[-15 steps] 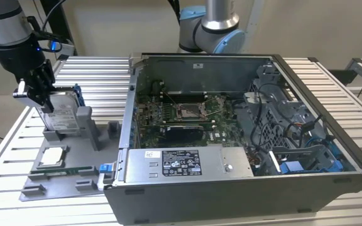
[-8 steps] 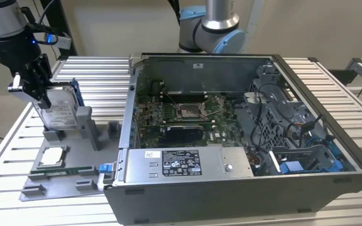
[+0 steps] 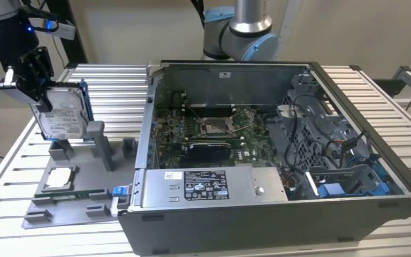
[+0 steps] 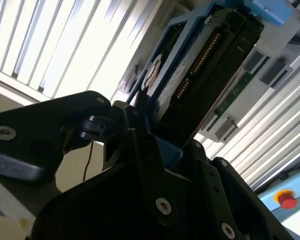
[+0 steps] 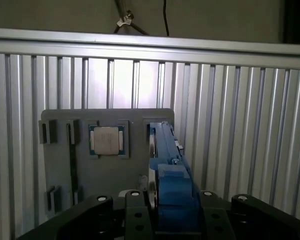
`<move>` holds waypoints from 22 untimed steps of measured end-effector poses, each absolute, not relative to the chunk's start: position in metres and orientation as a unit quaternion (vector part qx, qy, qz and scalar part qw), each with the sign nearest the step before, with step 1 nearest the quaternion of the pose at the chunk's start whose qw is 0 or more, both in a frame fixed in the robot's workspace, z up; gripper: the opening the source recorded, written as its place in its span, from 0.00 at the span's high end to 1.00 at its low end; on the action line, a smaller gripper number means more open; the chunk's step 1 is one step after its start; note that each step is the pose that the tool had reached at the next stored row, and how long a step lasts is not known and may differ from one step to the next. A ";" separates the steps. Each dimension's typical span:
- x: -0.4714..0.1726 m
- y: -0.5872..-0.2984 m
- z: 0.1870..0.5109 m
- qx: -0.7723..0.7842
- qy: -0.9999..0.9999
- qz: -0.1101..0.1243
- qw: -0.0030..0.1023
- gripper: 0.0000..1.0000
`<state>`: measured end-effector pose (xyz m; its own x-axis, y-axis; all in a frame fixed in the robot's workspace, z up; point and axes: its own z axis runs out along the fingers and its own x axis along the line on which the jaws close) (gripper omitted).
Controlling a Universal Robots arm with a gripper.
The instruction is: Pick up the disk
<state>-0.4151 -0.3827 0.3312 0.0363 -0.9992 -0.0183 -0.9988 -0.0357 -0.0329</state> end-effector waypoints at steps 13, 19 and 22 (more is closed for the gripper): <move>-0.419 -0.383 0.362 -0.721 0.692 -0.022 0.035 1.00; -0.419 -0.383 0.384 -0.722 0.691 -0.026 0.038 1.00; -0.419 -0.383 0.396 -0.722 0.691 -0.027 0.039 1.00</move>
